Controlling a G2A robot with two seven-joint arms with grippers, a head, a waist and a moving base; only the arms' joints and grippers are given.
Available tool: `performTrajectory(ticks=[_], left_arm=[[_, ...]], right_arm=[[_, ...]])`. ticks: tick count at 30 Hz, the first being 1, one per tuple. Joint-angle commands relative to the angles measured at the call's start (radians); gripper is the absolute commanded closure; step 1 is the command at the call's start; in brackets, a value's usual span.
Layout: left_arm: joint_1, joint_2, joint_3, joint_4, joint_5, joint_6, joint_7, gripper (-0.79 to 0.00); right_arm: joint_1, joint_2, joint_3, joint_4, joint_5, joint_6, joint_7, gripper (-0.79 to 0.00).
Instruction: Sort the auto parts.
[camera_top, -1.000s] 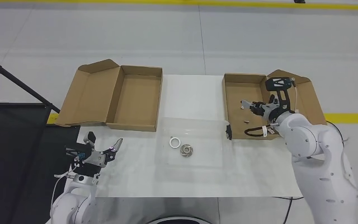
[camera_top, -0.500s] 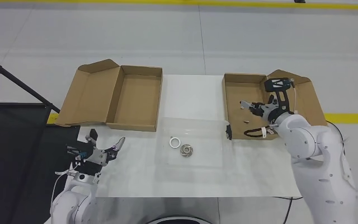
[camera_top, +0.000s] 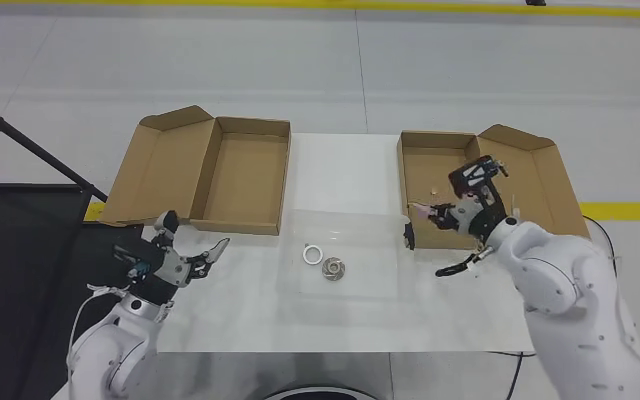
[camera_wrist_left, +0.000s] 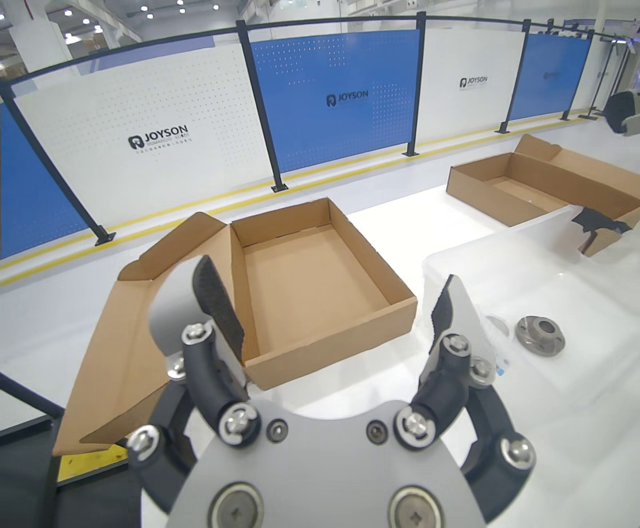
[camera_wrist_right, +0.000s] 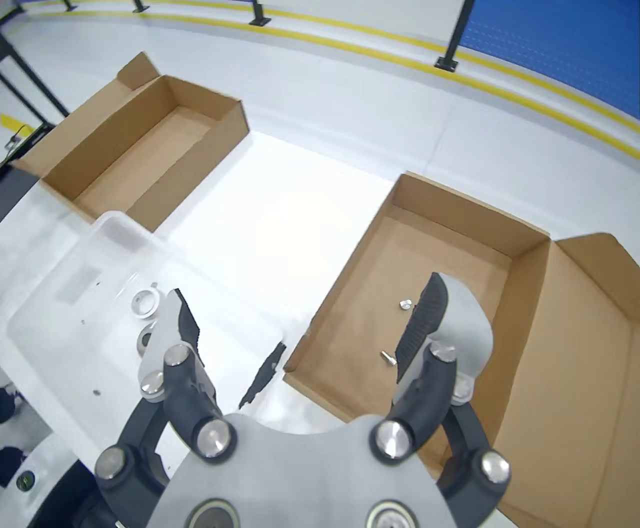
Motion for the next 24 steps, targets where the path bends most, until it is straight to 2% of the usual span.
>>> performTrajectory(ticks=[1, 6, 8, 18, 24], left_arm=[[-0.007, 0.0, 0.003, 0.0, 0.003, -0.002, 0.001, -0.785], [-0.02, -0.002, 0.019, 0.018, -0.01, -0.017, 0.008, -0.785], [-0.021, -0.002, 0.019, 0.019, -0.011, -0.019, 0.009, -0.785], [-0.021, -0.002, 0.019, 0.019, -0.011, -0.019, 0.009, -0.785], [-0.021, -0.002, 0.019, 0.019, -0.011, -0.019, 0.009, -0.785]], right_arm=[[-0.004, 0.002, -0.021, -0.037, -0.022, -0.028, 0.02, -0.785], [-0.003, 0.0, -0.086, -0.105, -0.066, -0.053, 0.03, -0.785], [0.0, 0.0, -0.089, -0.114, -0.088, -0.021, 0.042, -0.785], [-0.001, 0.0, -0.092, -0.118, -0.09, -0.025, 0.037, -0.785], [0.046, -0.008, -0.214, -0.116, -0.169, -0.068, 0.06, -0.785]])
